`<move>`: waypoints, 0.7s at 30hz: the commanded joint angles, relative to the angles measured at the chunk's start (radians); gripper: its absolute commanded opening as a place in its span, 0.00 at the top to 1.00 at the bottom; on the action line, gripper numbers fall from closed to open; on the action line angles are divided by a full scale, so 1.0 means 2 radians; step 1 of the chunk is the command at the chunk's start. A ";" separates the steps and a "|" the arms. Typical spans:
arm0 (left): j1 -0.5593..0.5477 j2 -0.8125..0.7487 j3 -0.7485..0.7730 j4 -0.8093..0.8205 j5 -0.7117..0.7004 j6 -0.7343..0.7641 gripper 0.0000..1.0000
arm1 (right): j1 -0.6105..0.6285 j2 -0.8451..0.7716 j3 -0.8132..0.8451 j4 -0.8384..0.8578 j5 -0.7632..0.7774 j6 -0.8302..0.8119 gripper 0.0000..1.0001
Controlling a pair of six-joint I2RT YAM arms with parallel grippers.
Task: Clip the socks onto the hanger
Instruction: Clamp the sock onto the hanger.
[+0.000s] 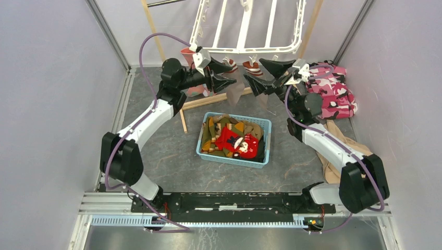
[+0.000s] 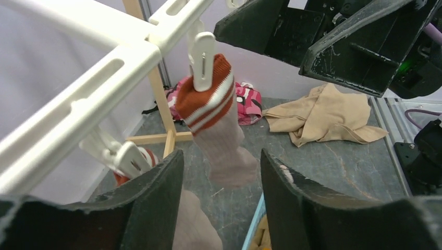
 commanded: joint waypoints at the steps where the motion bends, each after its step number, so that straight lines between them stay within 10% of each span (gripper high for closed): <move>1: -0.002 -0.062 -0.037 0.046 -0.026 -0.038 0.36 | 0.000 -0.049 -0.029 -0.029 0.034 -0.043 0.07; 21: -0.002 -0.379 -0.327 0.020 -0.106 -0.157 0.11 | -0.001 -0.263 -0.203 -0.164 0.068 -0.096 0.02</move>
